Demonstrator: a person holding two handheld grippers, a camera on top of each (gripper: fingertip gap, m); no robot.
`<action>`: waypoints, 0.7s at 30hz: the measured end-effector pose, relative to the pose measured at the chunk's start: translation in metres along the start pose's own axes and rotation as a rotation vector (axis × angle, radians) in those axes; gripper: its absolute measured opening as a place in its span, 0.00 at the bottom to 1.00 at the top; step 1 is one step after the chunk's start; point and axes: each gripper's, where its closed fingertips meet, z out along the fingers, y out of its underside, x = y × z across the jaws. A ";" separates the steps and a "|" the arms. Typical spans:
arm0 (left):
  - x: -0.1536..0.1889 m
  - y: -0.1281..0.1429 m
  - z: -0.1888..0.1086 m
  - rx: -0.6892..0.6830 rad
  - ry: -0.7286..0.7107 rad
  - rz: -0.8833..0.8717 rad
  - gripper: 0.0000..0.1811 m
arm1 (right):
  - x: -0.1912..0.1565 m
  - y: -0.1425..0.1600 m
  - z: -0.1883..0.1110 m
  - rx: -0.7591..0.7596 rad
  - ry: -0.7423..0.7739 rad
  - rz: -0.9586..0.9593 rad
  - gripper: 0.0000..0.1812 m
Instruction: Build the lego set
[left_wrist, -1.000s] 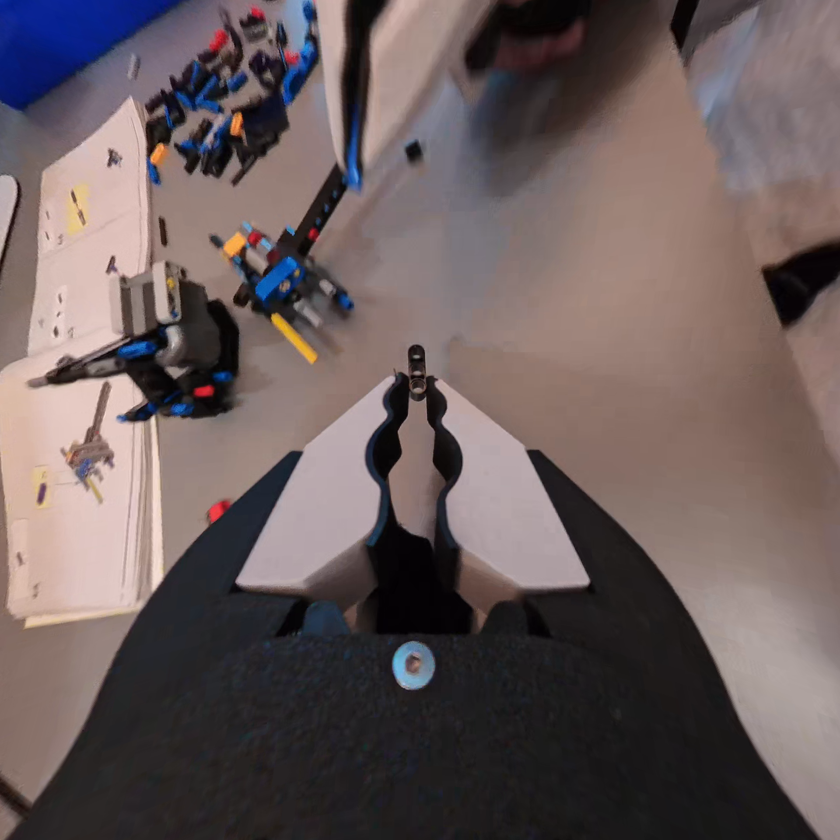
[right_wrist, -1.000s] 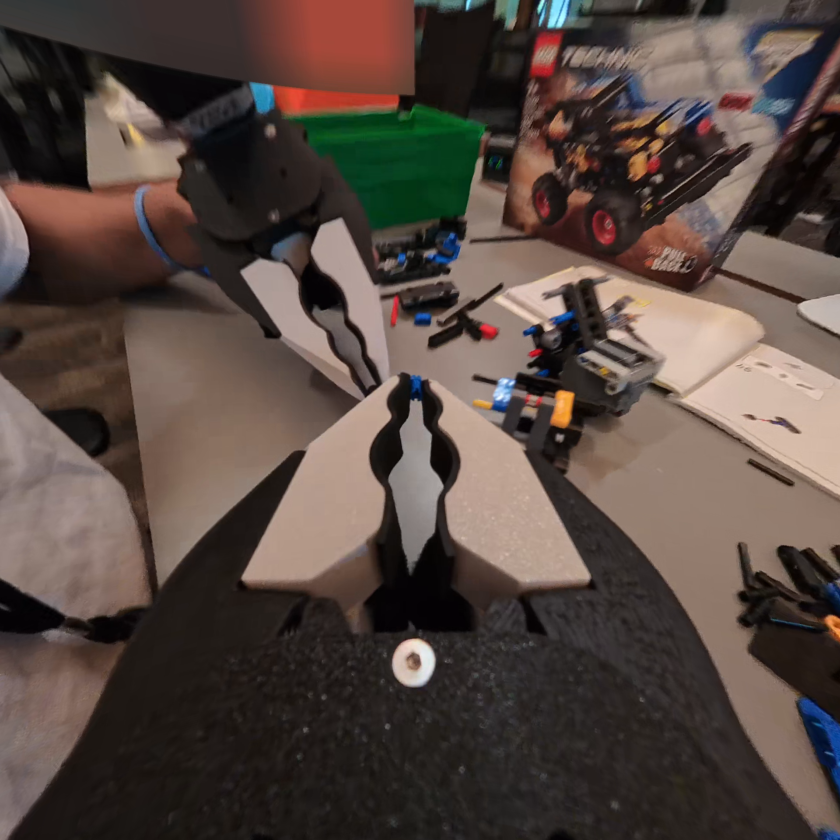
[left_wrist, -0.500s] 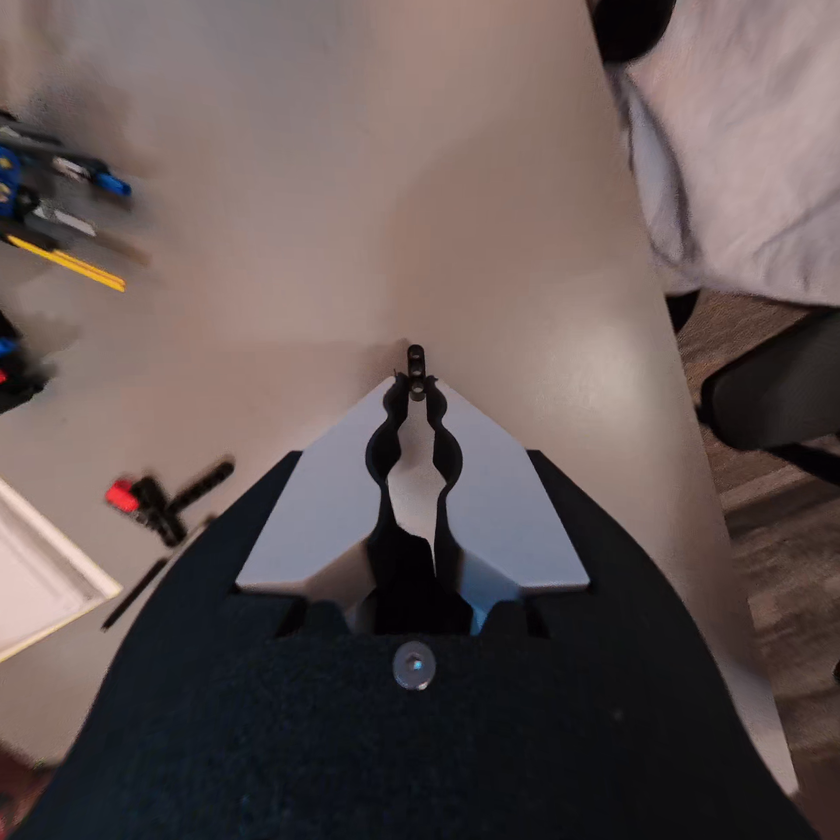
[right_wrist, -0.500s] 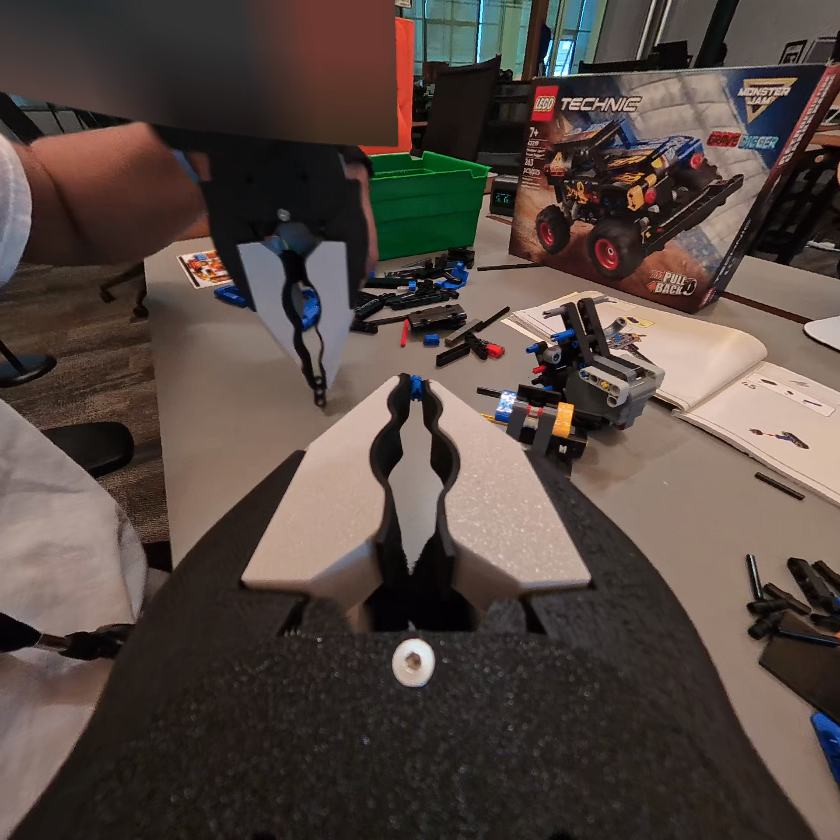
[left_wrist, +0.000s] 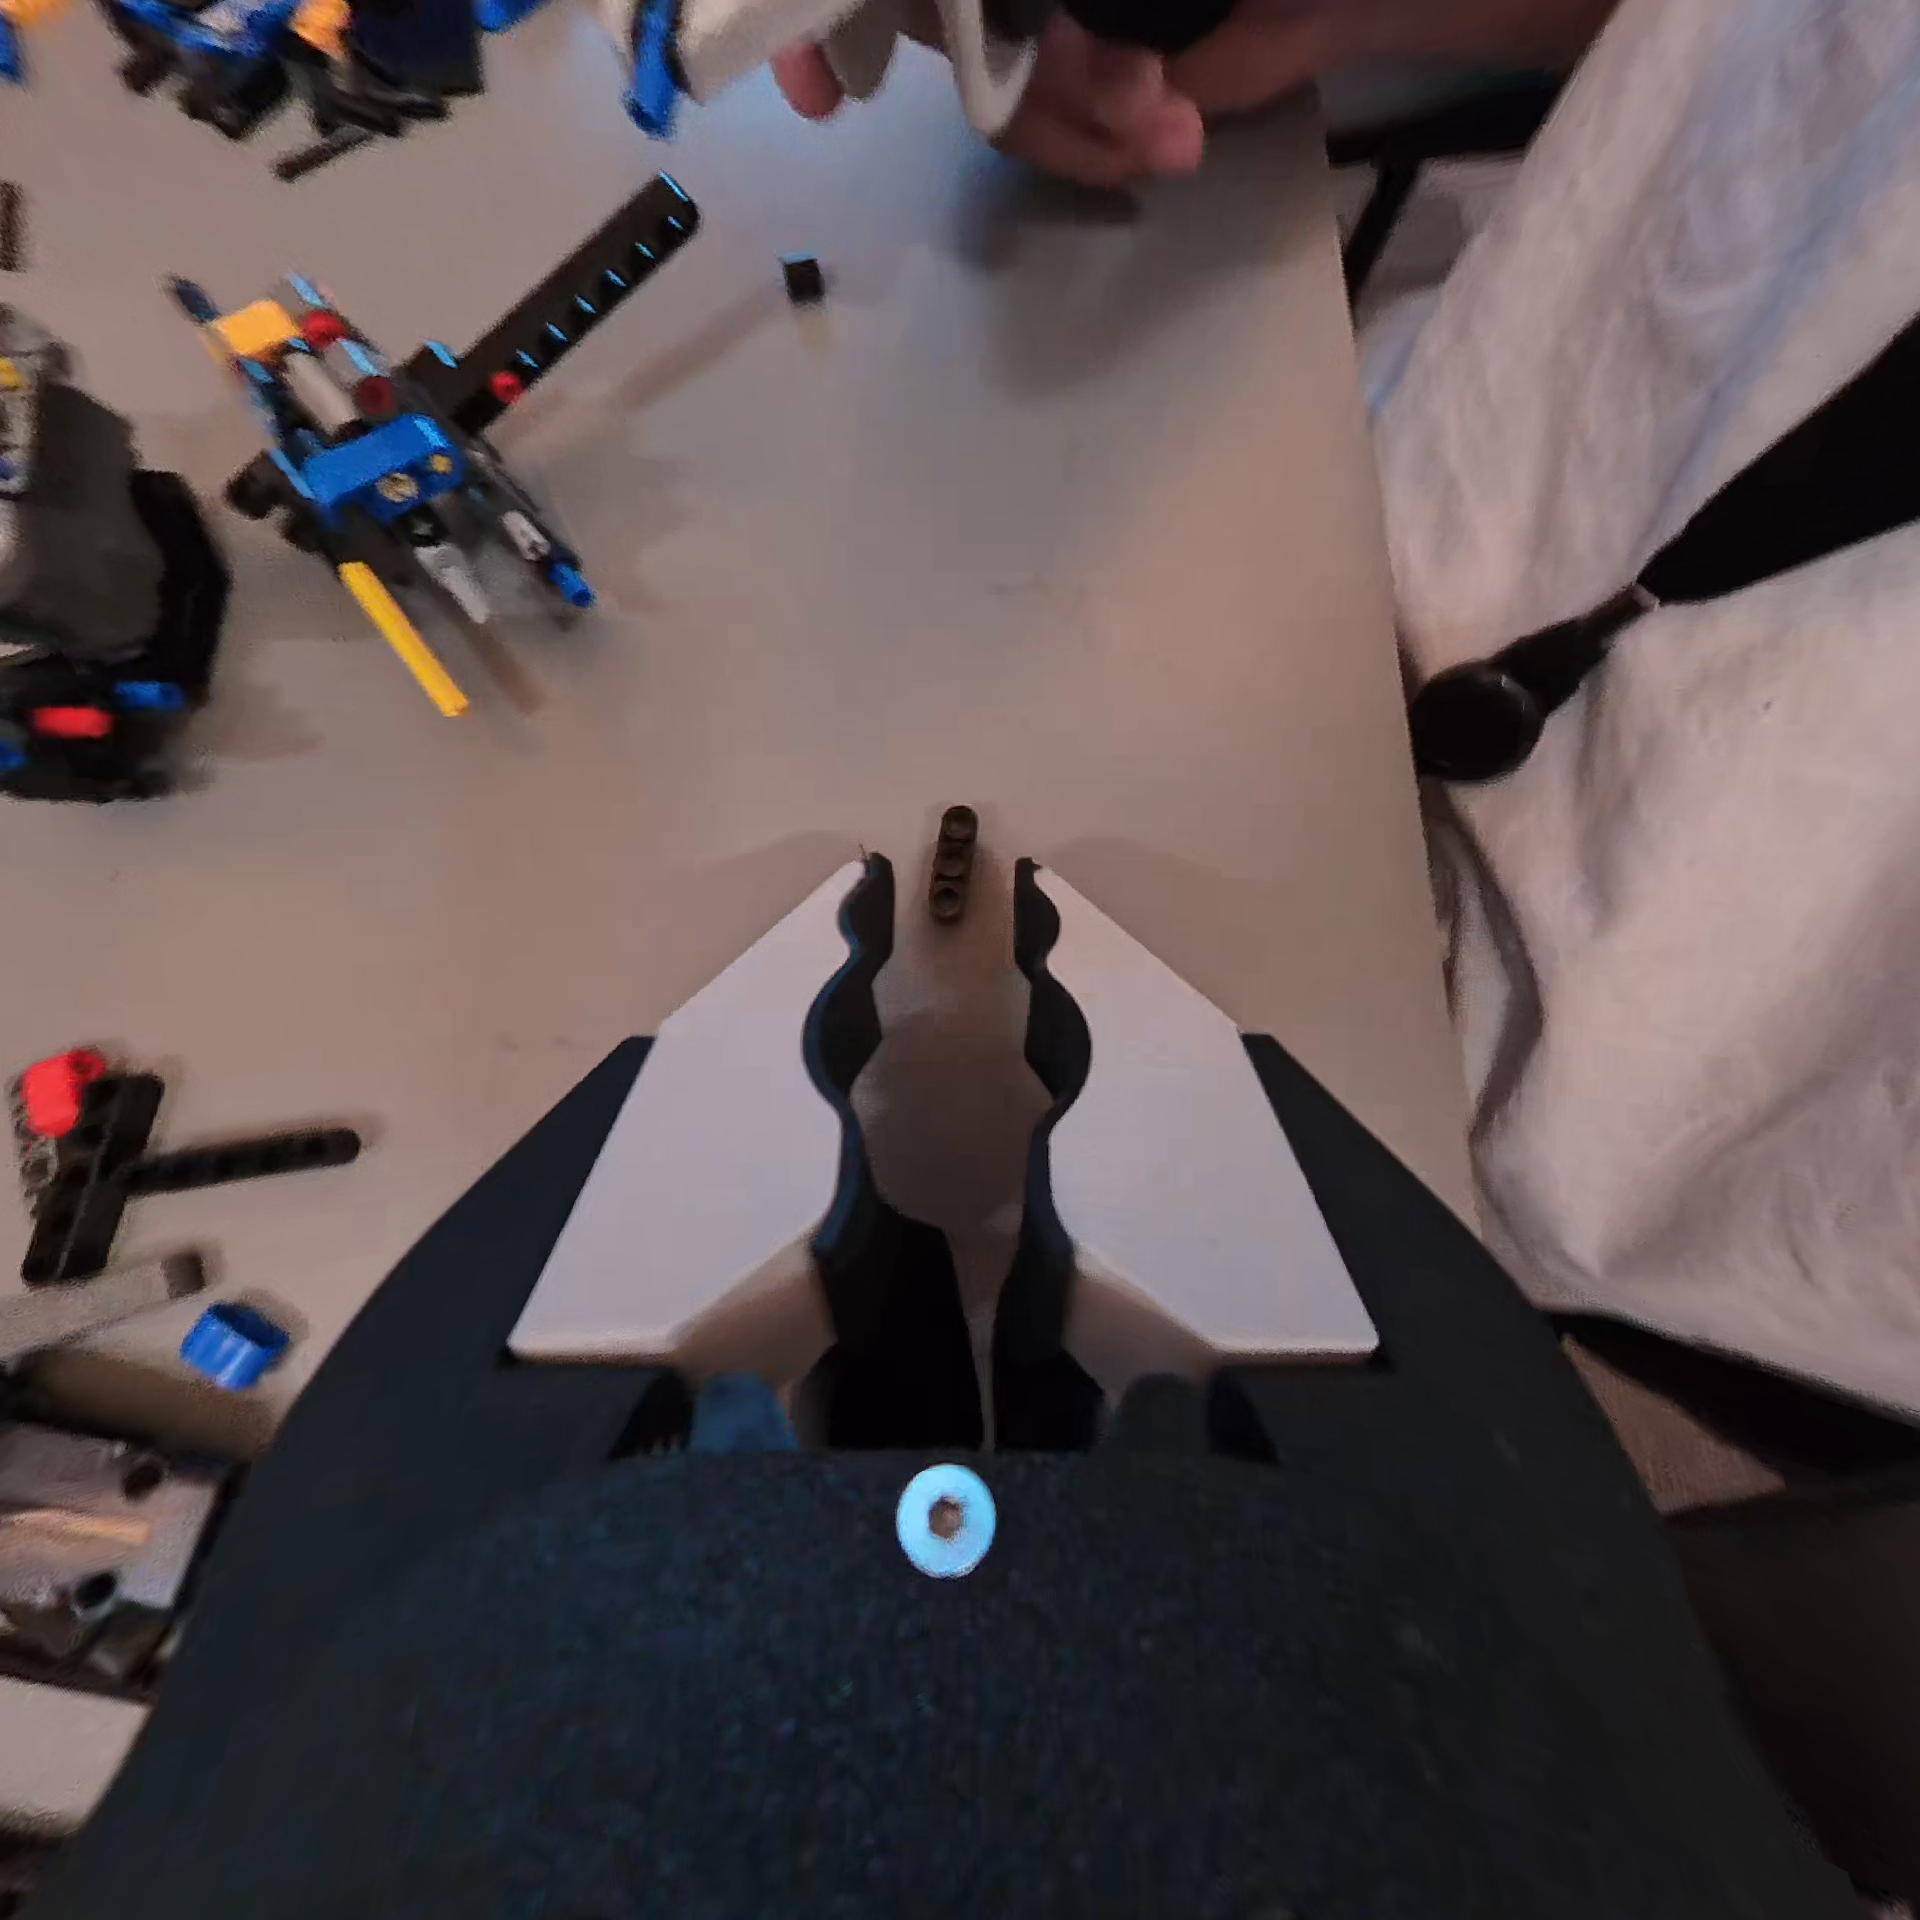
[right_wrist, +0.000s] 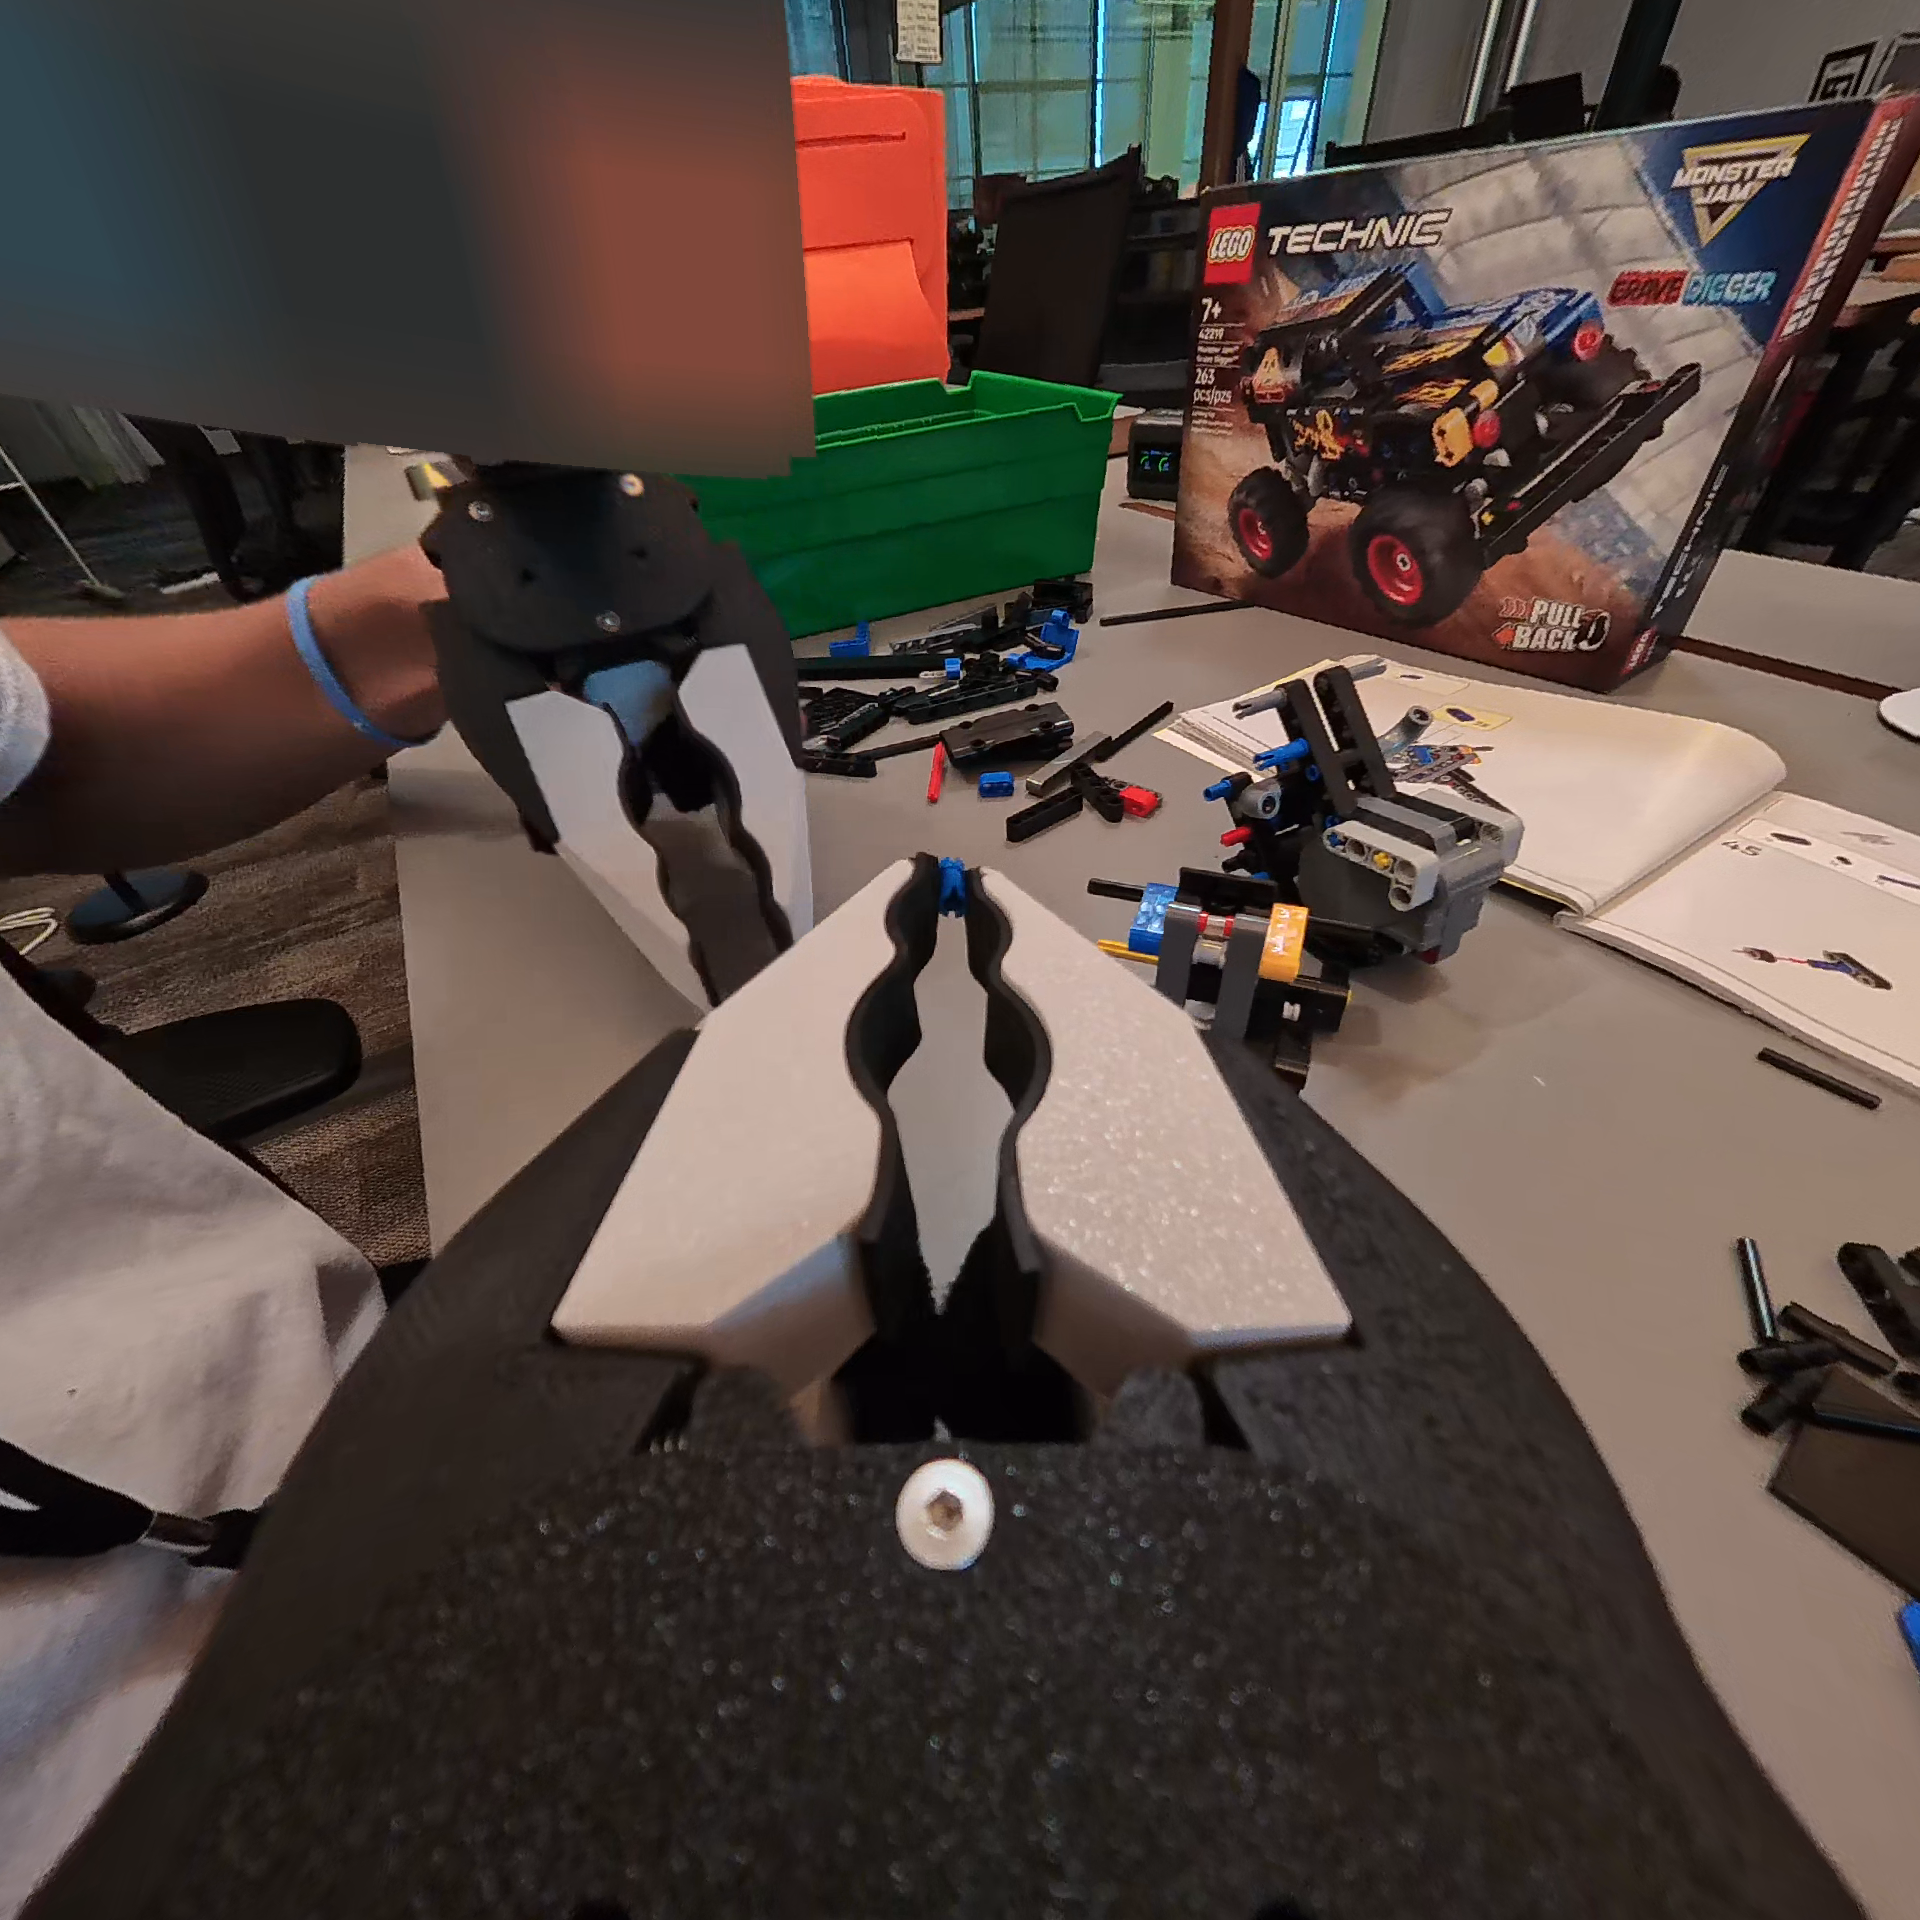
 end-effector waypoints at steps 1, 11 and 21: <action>-0.001 -0.003 -0.003 0.024 -0.033 -0.013 0.12 | 0.000 0.000 0.000 -0.002 -0.002 -0.002 0.02; -0.002 0.005 0.015 -0.093 -0.160 0.093 0.06 | -0.006 0.003 0.002 -0.016 -0.023 -0.020 0.02; -0.020 -0.057 -0.011 0.399 -0.240 -0.154 0.03 | -0.007 0.044 -0.006 -0.340 -0.112 -0.024 0.02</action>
